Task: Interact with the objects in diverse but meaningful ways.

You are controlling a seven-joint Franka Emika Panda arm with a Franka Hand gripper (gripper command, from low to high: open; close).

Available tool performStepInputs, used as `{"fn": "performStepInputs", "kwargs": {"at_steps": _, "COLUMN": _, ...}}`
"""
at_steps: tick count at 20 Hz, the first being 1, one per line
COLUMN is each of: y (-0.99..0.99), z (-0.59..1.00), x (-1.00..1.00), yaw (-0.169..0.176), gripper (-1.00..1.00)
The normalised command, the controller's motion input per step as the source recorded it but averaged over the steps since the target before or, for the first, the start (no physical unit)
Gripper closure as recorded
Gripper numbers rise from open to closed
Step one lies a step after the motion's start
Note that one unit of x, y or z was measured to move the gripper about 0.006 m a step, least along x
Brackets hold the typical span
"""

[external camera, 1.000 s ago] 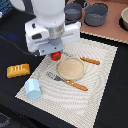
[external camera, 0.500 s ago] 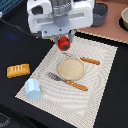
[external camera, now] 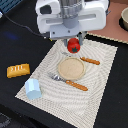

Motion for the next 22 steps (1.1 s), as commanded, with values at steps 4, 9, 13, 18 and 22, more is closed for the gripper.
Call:
{"fn": "performStepInputs", "kwargs": {"at_steps": 4, "y": -0.17, "z": -0.35, "x": 0.43, "yaw": -0.015, "gripper": 1.0}}
{"fn": "performStepInputs", "kwargs": {"at_steps": 9, "y": 0.0, "z": -0.35, "x": 0.14, "yaw": 0.0, "gripper": 1.0}}
{"fn": "performStepInputs", "kwargs": {"at_steps": 13, "y": 0.14, "z": -0.3, "x": 0.21, "yaw": 0.034, "gripper": 1.0}}
{"fn": "performStepInputs", "kwargs": {"at_steps": 18, "y": 0.09, "z": -0.21, "x": 0.23, "yaw": 0.005, "gripper": 1.0}}
{"fn": "performStepInputs", "kwargs": {"at_steps": 22, "y": 0.06, "z": -0.01, "x": 0.27, "yaw": 0.0, "gripper": 1.0}}
